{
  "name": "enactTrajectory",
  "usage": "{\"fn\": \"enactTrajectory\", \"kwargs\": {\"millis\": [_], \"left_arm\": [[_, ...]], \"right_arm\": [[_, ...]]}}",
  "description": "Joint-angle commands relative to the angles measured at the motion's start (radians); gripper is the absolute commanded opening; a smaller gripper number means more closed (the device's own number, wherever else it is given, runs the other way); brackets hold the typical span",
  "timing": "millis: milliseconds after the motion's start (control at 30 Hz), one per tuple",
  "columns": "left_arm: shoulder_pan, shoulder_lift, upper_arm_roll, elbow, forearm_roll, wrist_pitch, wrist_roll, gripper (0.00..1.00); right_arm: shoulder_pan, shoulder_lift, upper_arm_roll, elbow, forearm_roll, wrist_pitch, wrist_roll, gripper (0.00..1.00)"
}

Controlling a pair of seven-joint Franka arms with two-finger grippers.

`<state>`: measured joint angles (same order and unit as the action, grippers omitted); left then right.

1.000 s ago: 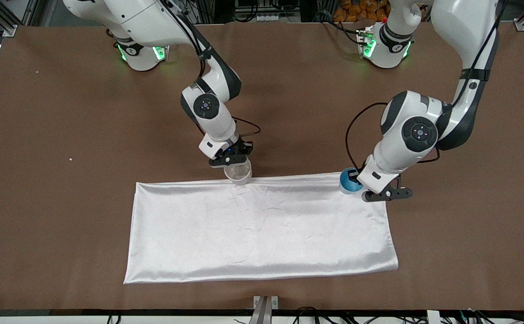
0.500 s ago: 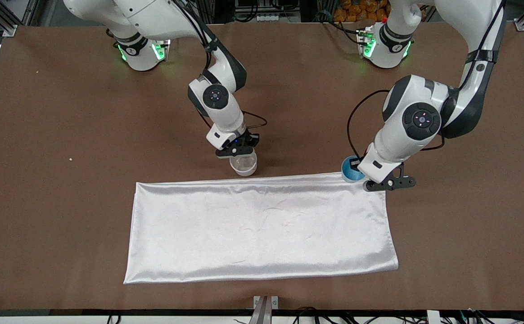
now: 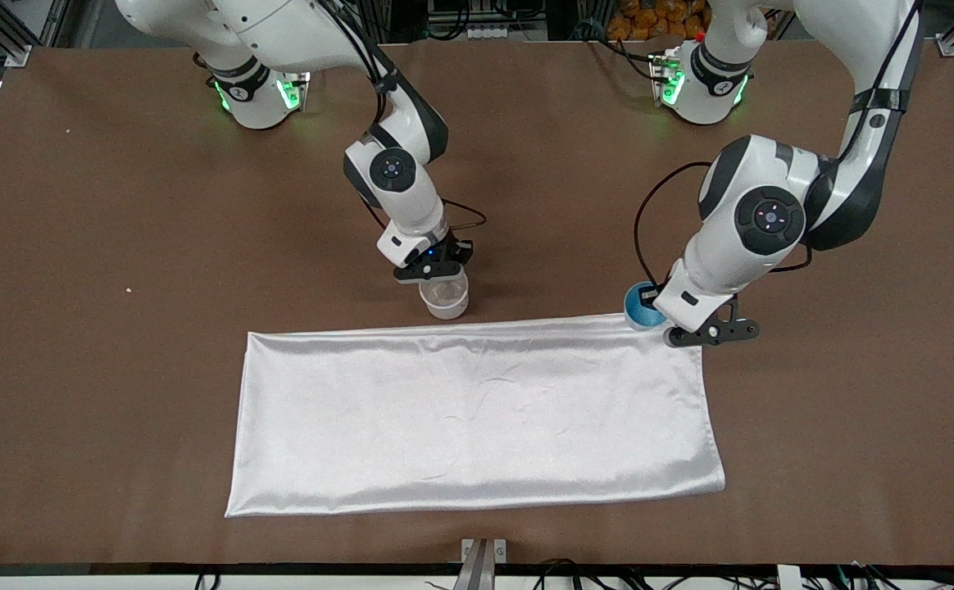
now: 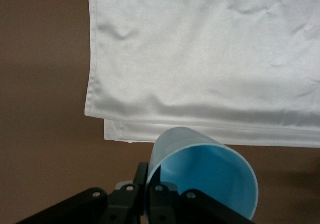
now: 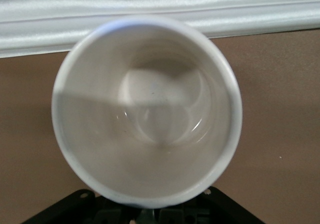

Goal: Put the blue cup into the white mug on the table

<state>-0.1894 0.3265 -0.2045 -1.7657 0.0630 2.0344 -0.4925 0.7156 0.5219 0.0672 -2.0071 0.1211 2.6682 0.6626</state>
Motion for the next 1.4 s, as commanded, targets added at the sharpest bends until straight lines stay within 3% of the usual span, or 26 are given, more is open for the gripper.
{"fn": "enactTrajectory", "kwargs": {"millis": [0,67,100,300,600,933,1167,1367], "left_arm": [[-0.012,-0.015,-0.003,-0.006,-0.002,-0.013,-0.023,0.00],[-0.019,-0.015,-0.009,-0.005,-0.002,-0.013,-0.040,0.00],[-0.021,-0.015,-0.010,-0.005,-0.002,-0.016,-0.050,0.00],[-0.021,-0.017,-0.055,-0.001,-0.002,-0.020,-0.104,0.00],[-0.027,-0.004,-0.131,0.043,-0.002,-0.020,-0.222,0.00],[-0.054,0.022,-0.147,0.064,-0.003,-0.019,-0.255,0.00],[-0.107,0.046,-0.147,0.069,-0.011,-0.003,-0.307,0.00],[-0.162,0.092,-0.147,0.127,-0.006,0.000,-0.411,0.00]], "right_arm": [[0.008,-0.031,-0.006,-0.039,0.012,0.001,0.070,0.69],[0.008,-0.033,-0.006,-0.038,0.012,-0.002,0.103,0.94],[0.010,-0.034,-0.006,-0.038,0.012,-0.002,0.121,1.00],[0.036,-0.059,-0.009,-0.041,0.009,-0.010,0.150,1.00],[0.035,-0.163,-0.009,-0.035,0.000,-0.183,0.147,1.00],[0.016,-0.281,-0.017,-0.021,-0.003,-0.342,0.106,1.00],[-0.111,-0.336,-0.030,0.016,-0.004,-0.484,-0.075,1.00],[-0.249,-0.335,-0.030,0.042,-0.006,-0.527,-0.195,1.00]]}}
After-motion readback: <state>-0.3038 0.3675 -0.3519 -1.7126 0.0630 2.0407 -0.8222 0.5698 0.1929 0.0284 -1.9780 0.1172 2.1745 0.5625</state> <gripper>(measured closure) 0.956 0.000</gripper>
